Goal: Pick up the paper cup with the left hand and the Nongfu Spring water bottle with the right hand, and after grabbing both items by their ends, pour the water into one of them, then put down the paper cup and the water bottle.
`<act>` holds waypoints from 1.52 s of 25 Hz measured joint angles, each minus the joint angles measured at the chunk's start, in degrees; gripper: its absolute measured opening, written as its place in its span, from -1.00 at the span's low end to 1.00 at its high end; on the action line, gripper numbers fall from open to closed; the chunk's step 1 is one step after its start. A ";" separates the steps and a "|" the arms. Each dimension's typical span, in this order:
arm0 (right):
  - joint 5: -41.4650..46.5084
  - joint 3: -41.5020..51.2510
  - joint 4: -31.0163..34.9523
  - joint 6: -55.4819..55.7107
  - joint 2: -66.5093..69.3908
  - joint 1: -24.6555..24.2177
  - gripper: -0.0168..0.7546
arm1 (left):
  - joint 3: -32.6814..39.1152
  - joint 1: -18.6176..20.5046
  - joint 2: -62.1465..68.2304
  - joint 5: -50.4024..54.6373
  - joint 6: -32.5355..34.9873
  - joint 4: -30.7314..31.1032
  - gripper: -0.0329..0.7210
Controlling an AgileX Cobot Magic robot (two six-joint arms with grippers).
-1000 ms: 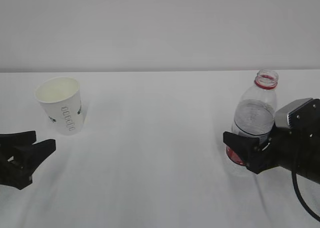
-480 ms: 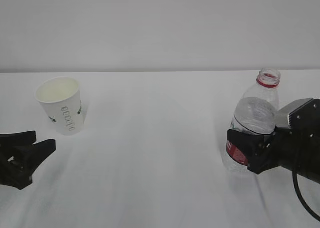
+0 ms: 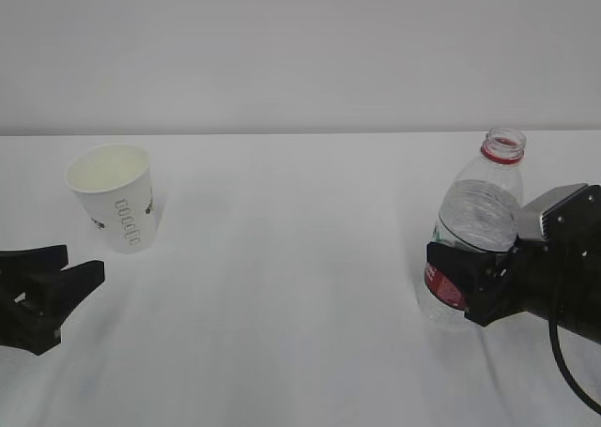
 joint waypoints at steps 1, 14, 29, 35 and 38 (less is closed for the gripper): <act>0.00 0.00 0.00 0.00 0.00 0.00 0.15 | 0.00 0.00 0.00 0.00 0.00 0.00 0.21; 1.78 0.00 6.32 1.10 -1.31 0.00 0.15 | 0.00 0.00 0.00 0.00 0.00 -0.11 0.20; 6.33 0.20 17.68 1.21 -12.99 0.00 0.19 | 0.00 0.00 0.00 0.00 0.00 -0.36 0.18; 10.65 0.64 20.77 0.97 -17.69 0.00 0.19 | 0.00 0.00 0.00 0.00 0.00 -0.36 0.18; 11.19 0.64 24.02 -0.19 -19.41 0.00 0.19 | 0.00 0.00 0.00 0.00 0.00 -0.36 0.18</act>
